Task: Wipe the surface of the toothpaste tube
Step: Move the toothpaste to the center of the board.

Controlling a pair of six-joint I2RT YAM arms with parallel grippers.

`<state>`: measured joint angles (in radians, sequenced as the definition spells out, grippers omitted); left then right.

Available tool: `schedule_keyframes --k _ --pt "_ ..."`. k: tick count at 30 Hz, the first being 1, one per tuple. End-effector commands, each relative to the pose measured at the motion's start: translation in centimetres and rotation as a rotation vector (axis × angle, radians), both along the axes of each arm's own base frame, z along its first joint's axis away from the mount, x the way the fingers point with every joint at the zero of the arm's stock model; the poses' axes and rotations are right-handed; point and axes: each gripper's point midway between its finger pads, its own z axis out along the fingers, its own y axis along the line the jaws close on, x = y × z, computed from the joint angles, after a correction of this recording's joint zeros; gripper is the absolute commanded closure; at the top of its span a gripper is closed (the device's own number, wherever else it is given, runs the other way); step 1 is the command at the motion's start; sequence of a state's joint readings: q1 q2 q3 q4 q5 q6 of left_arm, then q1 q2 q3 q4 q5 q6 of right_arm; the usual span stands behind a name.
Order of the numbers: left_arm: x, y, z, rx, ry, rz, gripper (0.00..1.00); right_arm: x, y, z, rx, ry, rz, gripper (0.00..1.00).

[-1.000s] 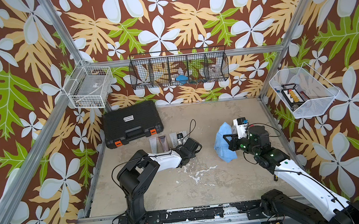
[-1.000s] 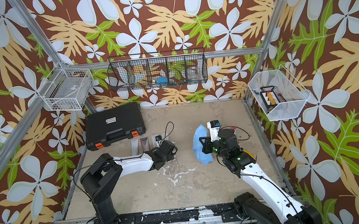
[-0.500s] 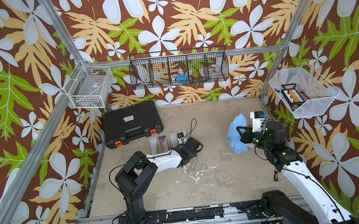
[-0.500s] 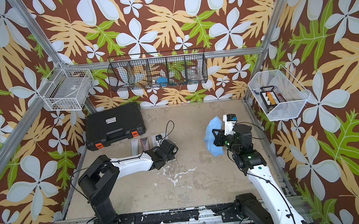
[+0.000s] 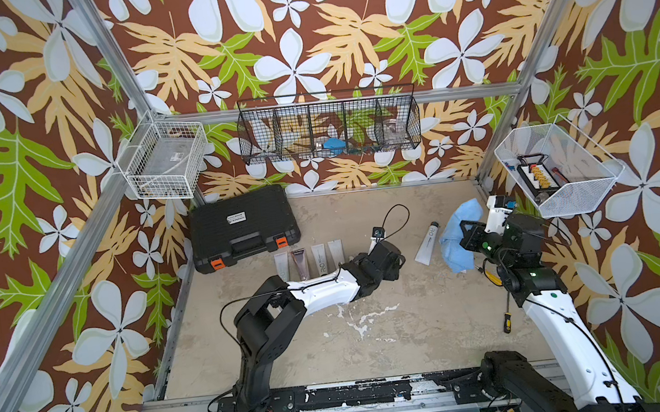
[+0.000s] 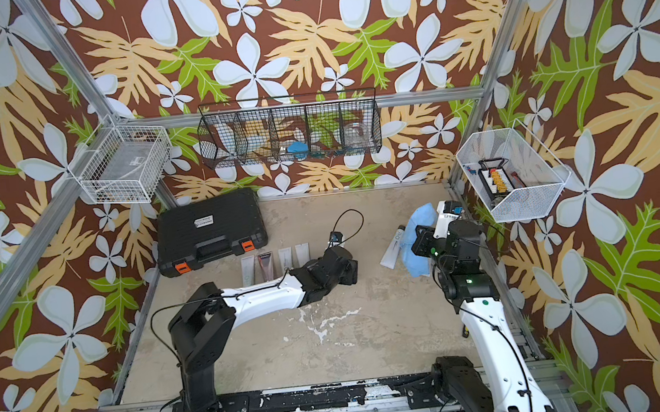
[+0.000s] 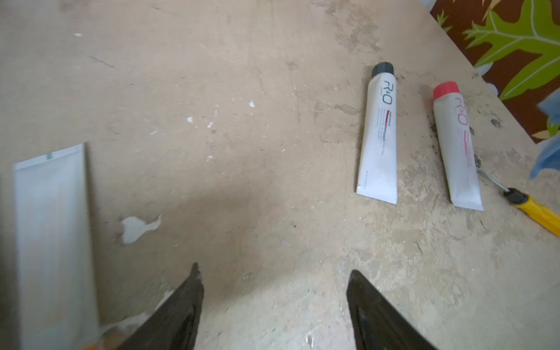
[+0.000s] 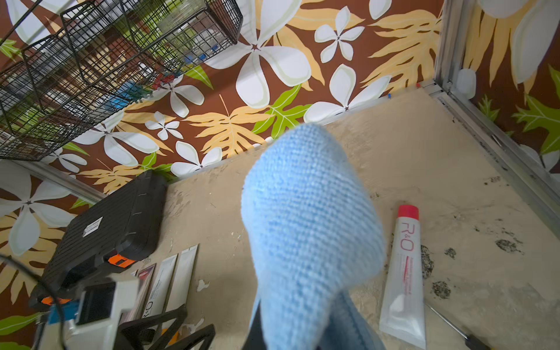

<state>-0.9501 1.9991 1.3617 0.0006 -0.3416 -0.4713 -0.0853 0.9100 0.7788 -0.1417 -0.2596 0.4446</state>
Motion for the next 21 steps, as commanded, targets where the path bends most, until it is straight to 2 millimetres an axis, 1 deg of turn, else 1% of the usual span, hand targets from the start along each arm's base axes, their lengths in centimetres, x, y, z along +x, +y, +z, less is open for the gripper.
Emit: schedule_keyframes --k 1,4,9,16,19,21 --pt "0.4 -3.2 -0.4 0.015 -0.038 -0.13 0.2 -0.4 -1.4 0.0 -0.018 -0.009 -0.08 1.0" --pt "0.9 -5.4 -1.5 0.016 -0.042 -0.191 0.19 -0.8 -2.0 -0.9 -0.026 0.008 -0.114 1.0" --pt "1.4 -7.9 -2.7 0.023 -0.055 -0.269 0.16 -0.9 -2.0 -2.0 -0.024 0.034 -0.117 1.0" --pt "1.4 -11.2 -5.1 0.055 -0.05 -0.359 0.11 -0.9 -2.1 -1.8 -0.03 0.03 -0.119 1.0" --pt "1.5 -12.3 -6.2 0.085 -0.052 -0.371 0.1 -0.9 -2.0 -1.9 -0.027 0.033 -0.114 1.0" --pt "2.0 -12.6 -7.0 0.115 -0.048 -0.354 0.11 -0.9 -1.9 -1.8 -0.026 0.032 -0.11 1.0"
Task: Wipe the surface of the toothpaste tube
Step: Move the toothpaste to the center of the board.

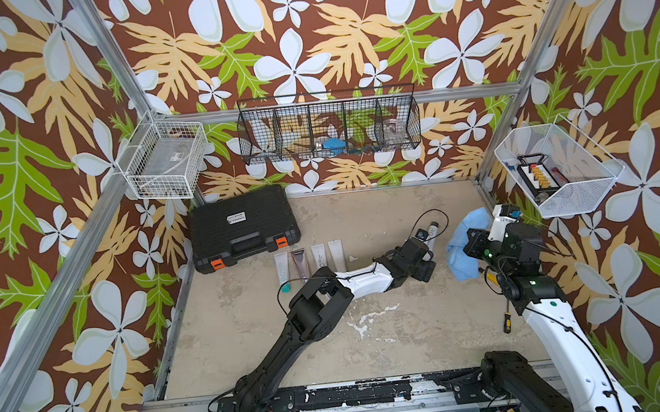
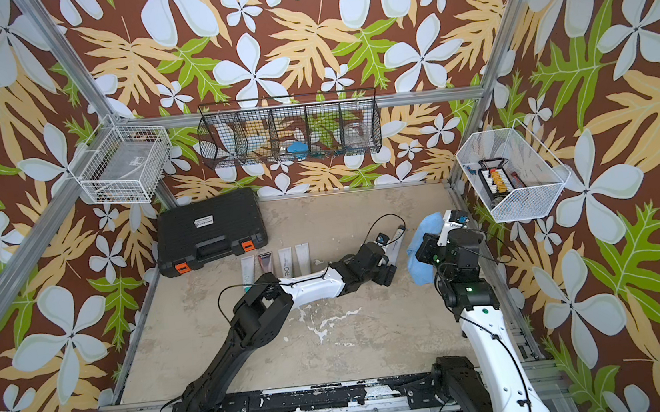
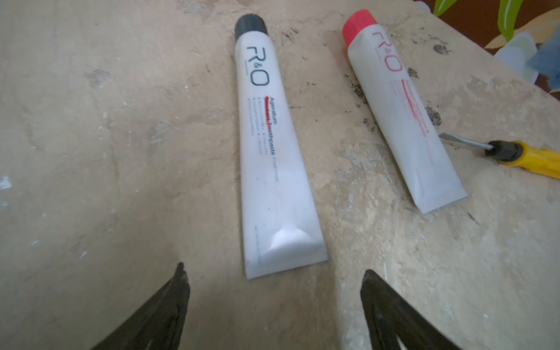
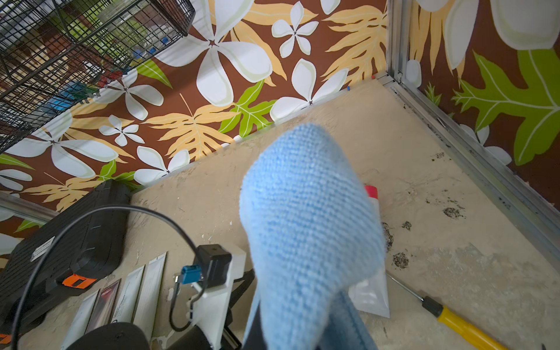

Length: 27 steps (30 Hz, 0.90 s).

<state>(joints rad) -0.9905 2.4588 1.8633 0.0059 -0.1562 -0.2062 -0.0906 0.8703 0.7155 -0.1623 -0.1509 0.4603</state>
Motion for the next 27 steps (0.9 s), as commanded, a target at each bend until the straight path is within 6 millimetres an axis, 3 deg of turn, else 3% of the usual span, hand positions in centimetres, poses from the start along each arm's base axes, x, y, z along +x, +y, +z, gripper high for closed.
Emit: schedule_keyframes --k 1,11,18,23,27 --pt "0.4 -0.2 -1.3 0.064 -0.007 0.006 0.1 0.2 0.0 0.5 -0.006 -0.015 0.004 1.0" --pt "2.0 -1.1 -3.7 0.104 -0.01 0.059 0.15 0.1 0.1 1.0 -0.008 -0.029 0.011 1.0" --pt "2.1 -1.1 -4.1 0.108 -0.015 0.06 0.39 0.0 0.3 0.5 -0.005 -0.022 0.016 1.0" --pt "1.6 -0.4 -2.9 0.077 -0.021 0.07 0.54 0.0 0.4 0.3 -0.002 -0.018 0.022 1.0" --pt "1.1 0.7 -2.0 0.066 -0.029 0.074 0.57 0.1 0.5 0.2 0.004 -0.02 0.031 1.0"
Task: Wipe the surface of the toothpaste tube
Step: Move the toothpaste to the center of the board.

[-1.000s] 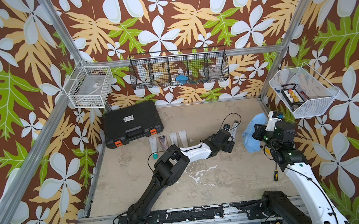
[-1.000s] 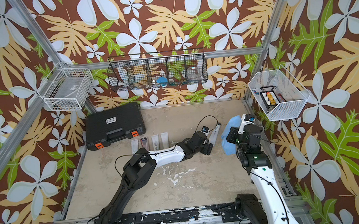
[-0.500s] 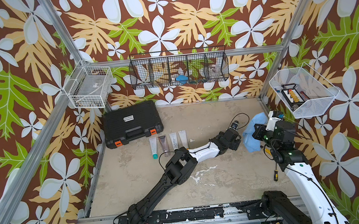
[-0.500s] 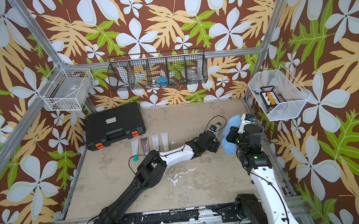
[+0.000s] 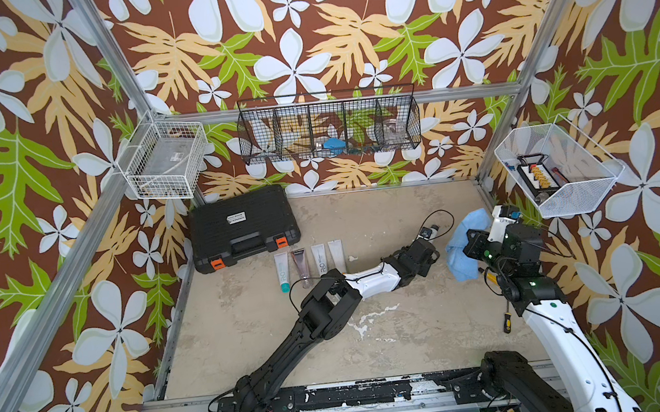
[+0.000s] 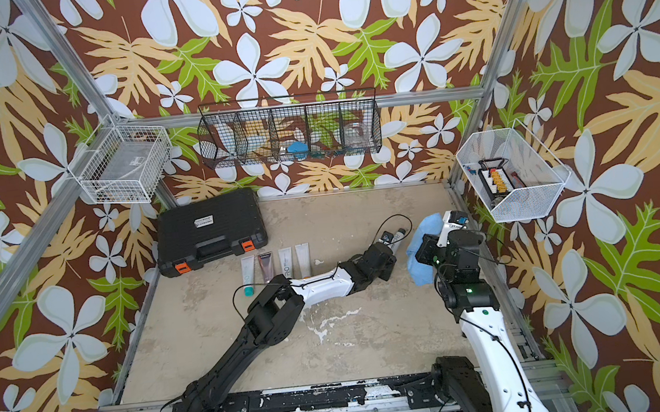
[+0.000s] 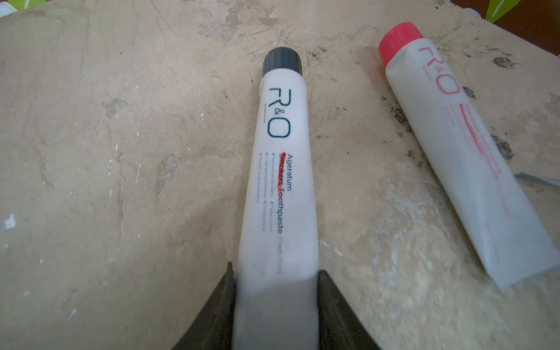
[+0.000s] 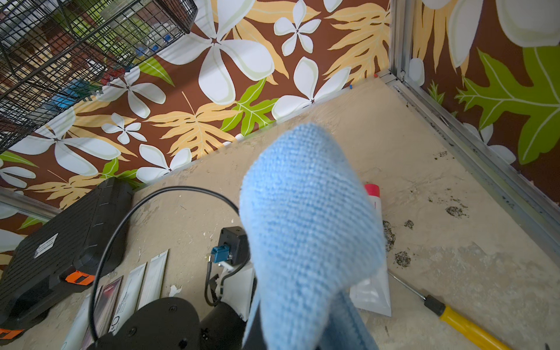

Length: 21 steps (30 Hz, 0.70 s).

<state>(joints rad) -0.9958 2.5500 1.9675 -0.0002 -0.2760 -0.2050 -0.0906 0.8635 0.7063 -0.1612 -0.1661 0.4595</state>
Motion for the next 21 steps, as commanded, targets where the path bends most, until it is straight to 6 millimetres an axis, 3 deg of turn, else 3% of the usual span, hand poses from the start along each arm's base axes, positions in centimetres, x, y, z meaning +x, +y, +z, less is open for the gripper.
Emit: schedule_keyframes --k 1,7,13,21 --pt "-1.2 1.1 -0.5 0.028 0.035 -0.013 0.58 0.2 0.3 0.3 -0.002 -0.018 0.019 1.0" --pt "-2.7 4.0 -0.6 0.057 0.044 0.004 0.6 0.2 0.4 0.1 0.002 -0.017 0.028 1.0" --pt "-4.6 9.2 -1.5 0.08 0.087 0.054 0.6 0.3 0.7 0.0 0.007 -0.018 0.04 1.0" --pt "-6.4 16.0 -1.1 0.068 0.132 0.184 0.58 0.7 1.1 -0.4 0.02 -0.013 0.066 1.0"
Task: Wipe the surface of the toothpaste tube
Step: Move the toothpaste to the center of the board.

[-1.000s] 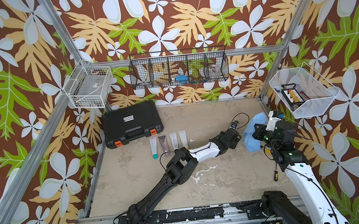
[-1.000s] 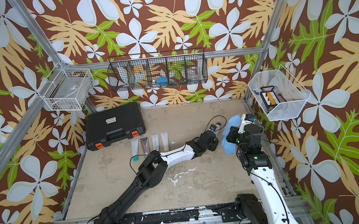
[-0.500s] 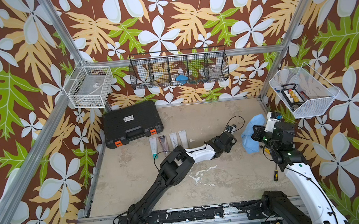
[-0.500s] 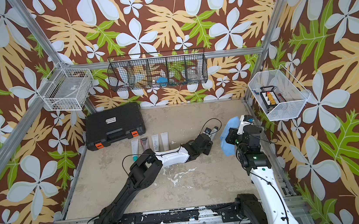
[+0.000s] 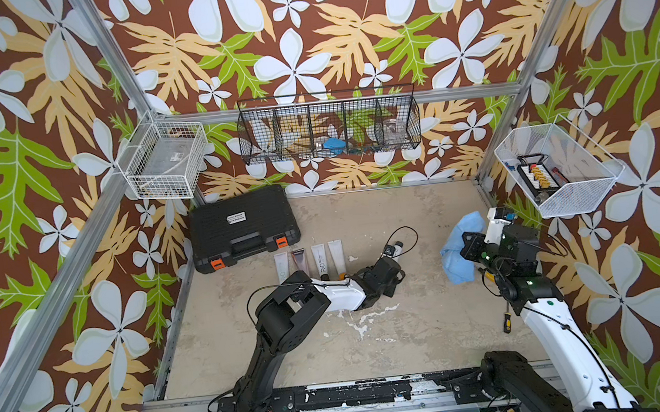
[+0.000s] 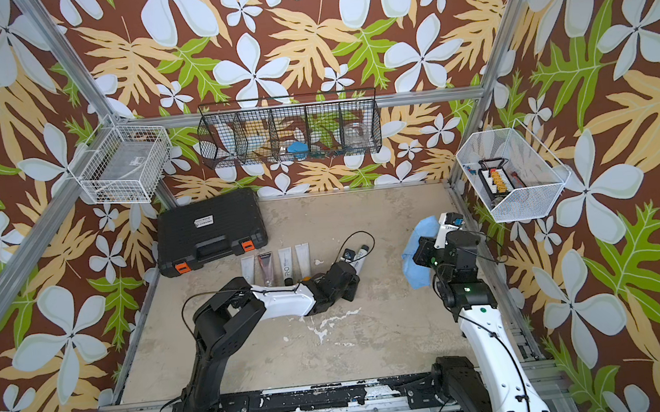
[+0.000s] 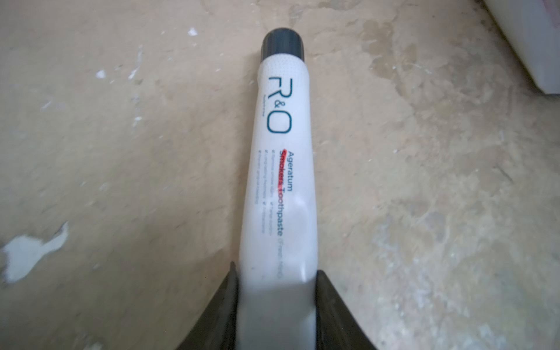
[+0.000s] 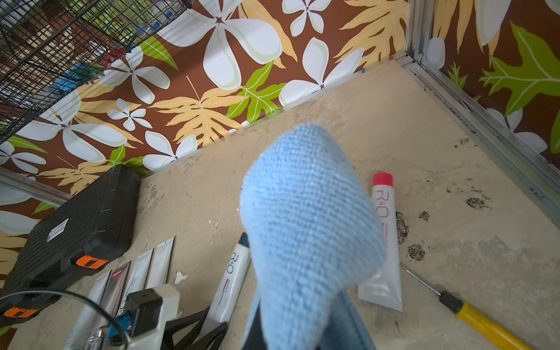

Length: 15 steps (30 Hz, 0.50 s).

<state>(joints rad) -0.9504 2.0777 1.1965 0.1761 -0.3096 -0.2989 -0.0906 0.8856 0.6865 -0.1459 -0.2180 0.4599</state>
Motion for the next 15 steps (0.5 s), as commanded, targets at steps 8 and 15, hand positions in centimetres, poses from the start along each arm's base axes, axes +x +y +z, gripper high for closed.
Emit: schedule_keyframes --k 8,15 --pt "-2.9 3.5 -2.0 -0.039 0.147 0.111 0.47 0.7 0.4 0.9 -0.002 -0.038 0.025 1.0" --pt "-4.8 2.1 -1.3 -0.092 0.189 0.056 0.3 0.6 0.3 0.8 -0.003 -0.037 0.024 1.0"
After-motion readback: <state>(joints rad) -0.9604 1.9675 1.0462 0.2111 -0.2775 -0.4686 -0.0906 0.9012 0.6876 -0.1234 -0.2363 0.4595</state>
